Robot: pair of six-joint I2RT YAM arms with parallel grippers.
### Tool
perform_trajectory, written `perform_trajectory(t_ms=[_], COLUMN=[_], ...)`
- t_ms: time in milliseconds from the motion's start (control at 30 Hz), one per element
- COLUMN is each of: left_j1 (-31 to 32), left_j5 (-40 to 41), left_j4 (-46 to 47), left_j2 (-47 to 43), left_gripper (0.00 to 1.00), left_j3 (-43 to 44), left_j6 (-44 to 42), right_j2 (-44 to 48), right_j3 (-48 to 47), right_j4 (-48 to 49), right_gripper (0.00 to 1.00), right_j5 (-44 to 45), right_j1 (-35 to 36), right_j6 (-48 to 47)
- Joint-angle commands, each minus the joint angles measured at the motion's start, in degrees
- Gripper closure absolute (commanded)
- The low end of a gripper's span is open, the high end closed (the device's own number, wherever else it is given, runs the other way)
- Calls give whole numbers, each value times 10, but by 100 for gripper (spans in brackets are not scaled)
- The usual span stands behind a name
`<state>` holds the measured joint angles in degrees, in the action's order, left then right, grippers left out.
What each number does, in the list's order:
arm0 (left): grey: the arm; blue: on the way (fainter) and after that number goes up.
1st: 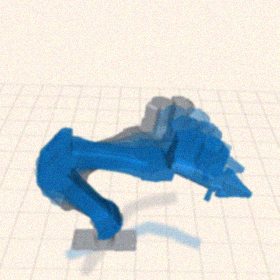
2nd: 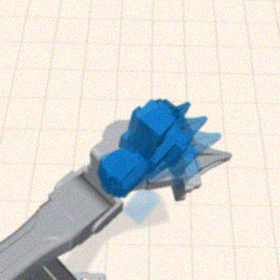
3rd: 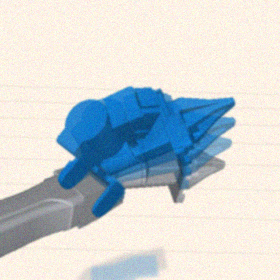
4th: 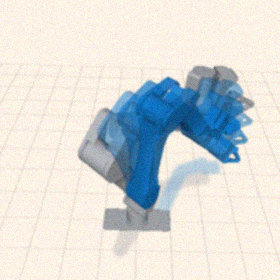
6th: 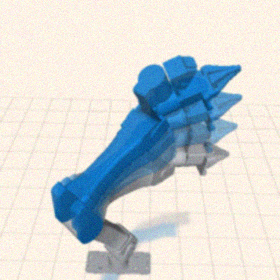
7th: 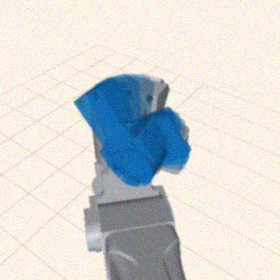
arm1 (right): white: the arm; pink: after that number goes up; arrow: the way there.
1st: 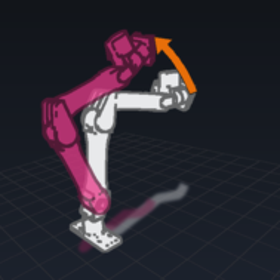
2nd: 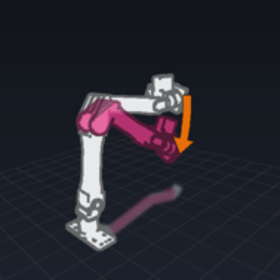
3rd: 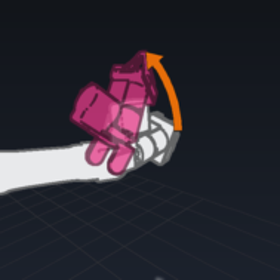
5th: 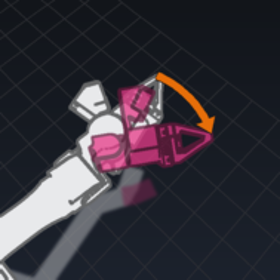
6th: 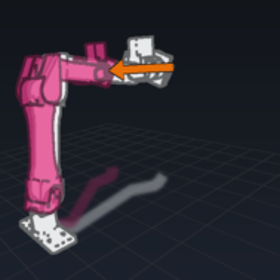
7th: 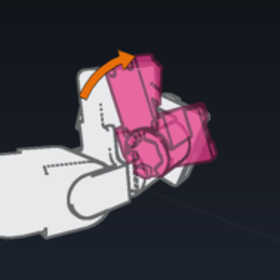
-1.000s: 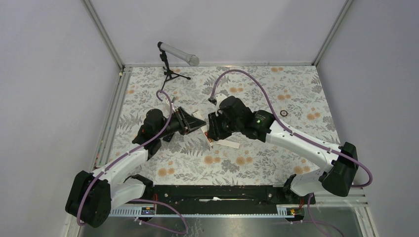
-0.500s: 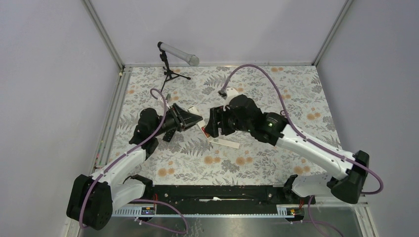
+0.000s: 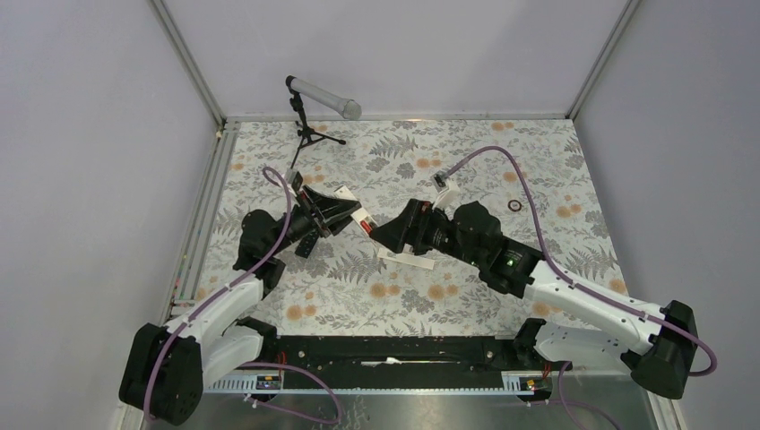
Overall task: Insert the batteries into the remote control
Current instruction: Load the battery into the remote control.
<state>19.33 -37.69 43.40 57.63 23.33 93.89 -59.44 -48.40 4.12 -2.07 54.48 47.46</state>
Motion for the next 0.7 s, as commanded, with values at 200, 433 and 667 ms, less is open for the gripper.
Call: perform_trajectory(t_ms=[200, 433, 667], left_j1=[-3, -3, -3], left_j5=[24, 28, 34], left_j4=[96, 119, 124], left_j2=[-26, -17, -17], left_gripper=[100, 100, 100], left_j3=[4, -6, -12], left_j6=[105, 126, 144], right_j2=[17, 19, 21], right_j3=[4, 17, 40], right_j4=[170, 201, 251], right_gripper=[10, 10, 27], right_j5=[-30, -31, -39], right_j1=[1, 1, 1], right_j6=[35, 48, 42])
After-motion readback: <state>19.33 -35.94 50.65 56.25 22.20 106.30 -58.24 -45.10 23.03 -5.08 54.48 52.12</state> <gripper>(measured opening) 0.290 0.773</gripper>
